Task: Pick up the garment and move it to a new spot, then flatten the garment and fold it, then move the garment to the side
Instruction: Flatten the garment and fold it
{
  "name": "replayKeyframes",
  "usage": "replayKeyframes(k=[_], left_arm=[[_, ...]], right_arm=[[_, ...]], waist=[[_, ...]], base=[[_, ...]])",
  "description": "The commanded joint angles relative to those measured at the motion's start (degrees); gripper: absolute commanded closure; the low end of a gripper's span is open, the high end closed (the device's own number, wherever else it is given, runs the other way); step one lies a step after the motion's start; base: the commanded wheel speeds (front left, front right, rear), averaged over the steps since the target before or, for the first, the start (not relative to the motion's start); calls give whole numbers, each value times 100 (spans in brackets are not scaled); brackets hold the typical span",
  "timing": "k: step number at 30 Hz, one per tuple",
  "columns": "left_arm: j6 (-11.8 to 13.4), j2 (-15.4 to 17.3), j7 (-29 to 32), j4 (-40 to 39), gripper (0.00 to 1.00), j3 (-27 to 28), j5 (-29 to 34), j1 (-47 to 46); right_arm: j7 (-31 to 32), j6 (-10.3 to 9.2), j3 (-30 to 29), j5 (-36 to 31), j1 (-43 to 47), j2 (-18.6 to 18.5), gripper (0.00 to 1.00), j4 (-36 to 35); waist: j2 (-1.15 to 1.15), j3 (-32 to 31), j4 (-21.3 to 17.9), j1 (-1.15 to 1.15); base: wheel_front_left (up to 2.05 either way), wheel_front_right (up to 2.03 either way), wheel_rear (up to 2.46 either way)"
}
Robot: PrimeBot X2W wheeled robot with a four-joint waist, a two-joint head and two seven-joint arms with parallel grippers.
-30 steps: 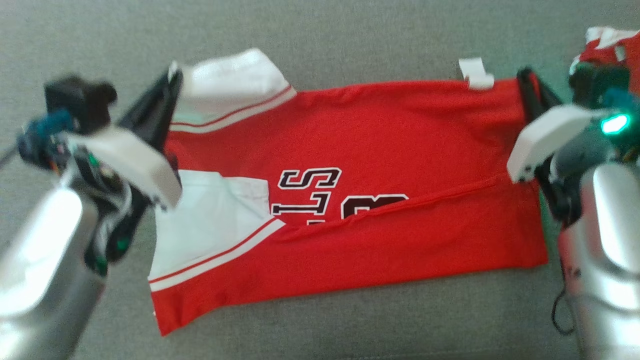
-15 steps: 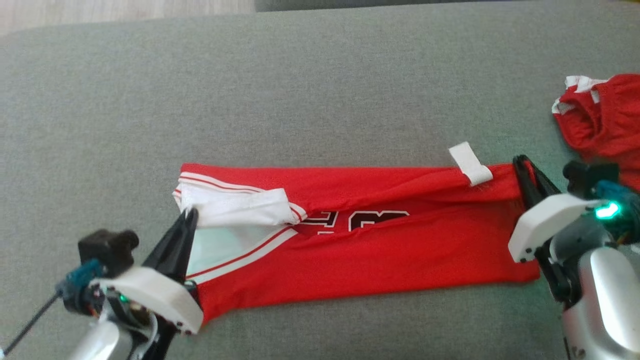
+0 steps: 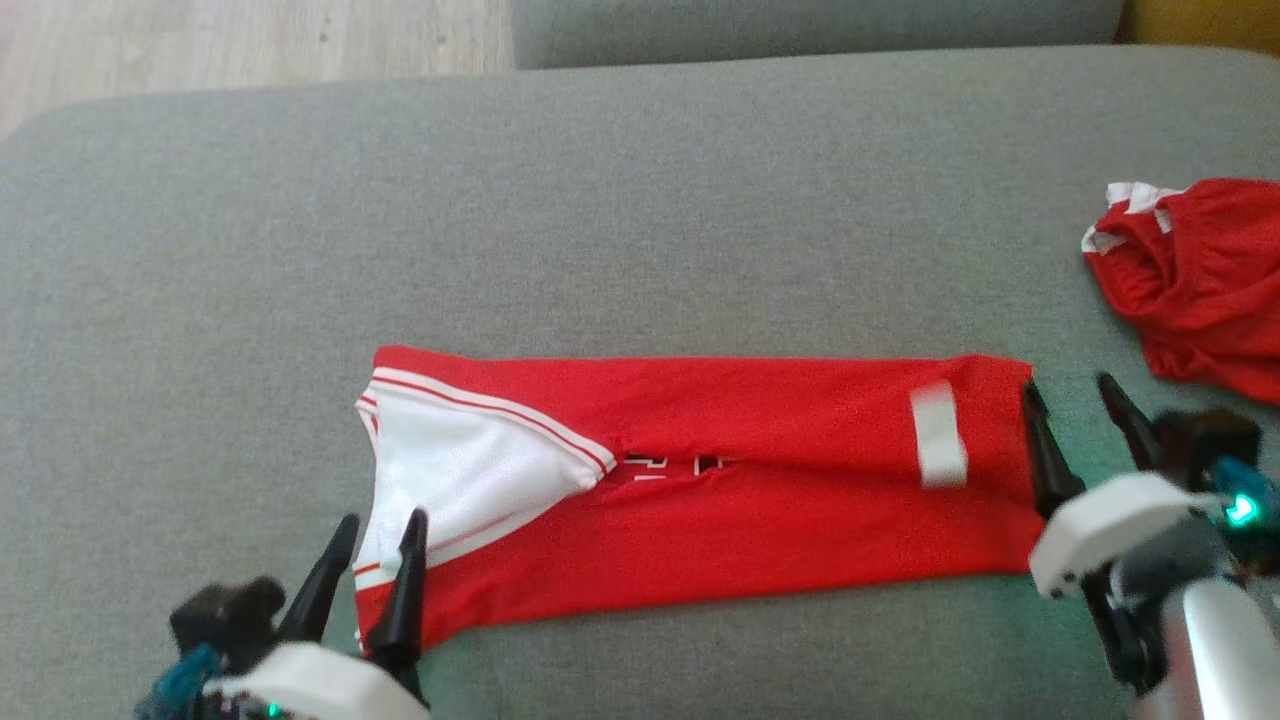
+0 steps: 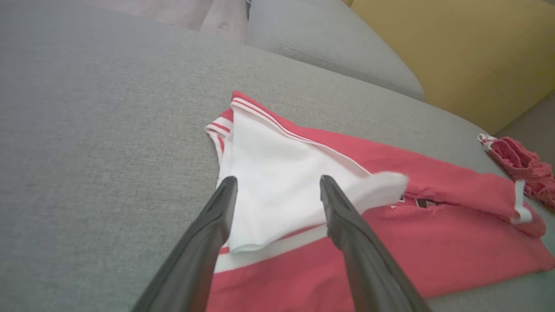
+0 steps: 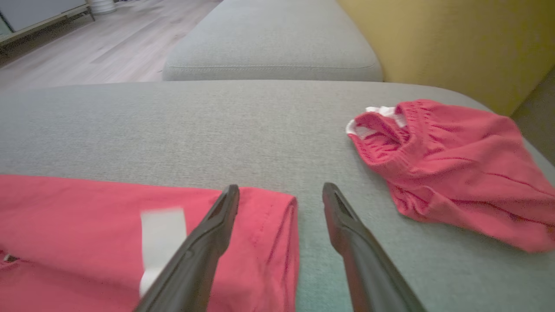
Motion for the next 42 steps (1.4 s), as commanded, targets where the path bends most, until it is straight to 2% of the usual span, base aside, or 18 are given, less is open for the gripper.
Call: replayKeyframes(k=[1,6,11,15,24,25,26,27,28,29,31,36,42], left_arm=[[52,23,-219,-103,0,336,-36,-37],[265,-177,-845,-83,0,553,8,254],[462,-203,-1017,-109,0,600,218,204],[589,-265,-1083,-148,0,588,347,143],[702,-310,-1115,-203,0,507,503,68],[707,-311,-1114,-208,0,499,513,60],[715,-315,-1114,-215,0,487,526,53],[726,-320,-1117,-222,0,478,537,48],[735,-323,-1119,-228,0,474,545,44],[735,-323,-1119,-228,0,474,545,44],[754,-327,-1121,-234,0,455,572,35],[793,-348,-1118,-272,0,401,631,-9],[794,-355,-1064,-271,0,346,649,-85]], right_arm=[[-133,-4,-9,-68,54,10,0,-239],[-281,-4,-464,-132,497,197,0,-455],[-201,-4,-539,-179,629,263,0,-470],[-82,-4,-536,-177,618,280,0,-242],[248,-4,-560,-118,374,285,0,650],[256,-4,-555,-88,354,285,16,734],[245,-4,-550,-51,336,285,27,809],[240,-4,-538,-14,320,285,51,885],[229,-4,-524,13,305,285,69,951],[229,-4,-524,13,305,285,69,951],[187,-4,-506,36,262,285,100,1052],[-2,-4,-702,30,38,286,100,1092],[29,-4,-1375,-364,-168,286,100,673]], waist=[[0,-103,5,1],[0,-266,48,1],[0,-295,125,1],[0,-256,231,1],[0,-132,484,1],[0,-123,502,1],[0,-115,518,1],[0,-109,527,1],[0,-103,532,1],[0,-103,532,1],[0,-94,524,1],[0,-83,363,1],[0,-85,78,1]], base=[[0,0,0],[0,0,0],[0,0,0],[0,0,0],[0,0,0],[0,0,0],[0,0,0],[0,0,0],[0,0,0],[0,0,0],[0,0,0],[0,0,0],[0,0,0]])
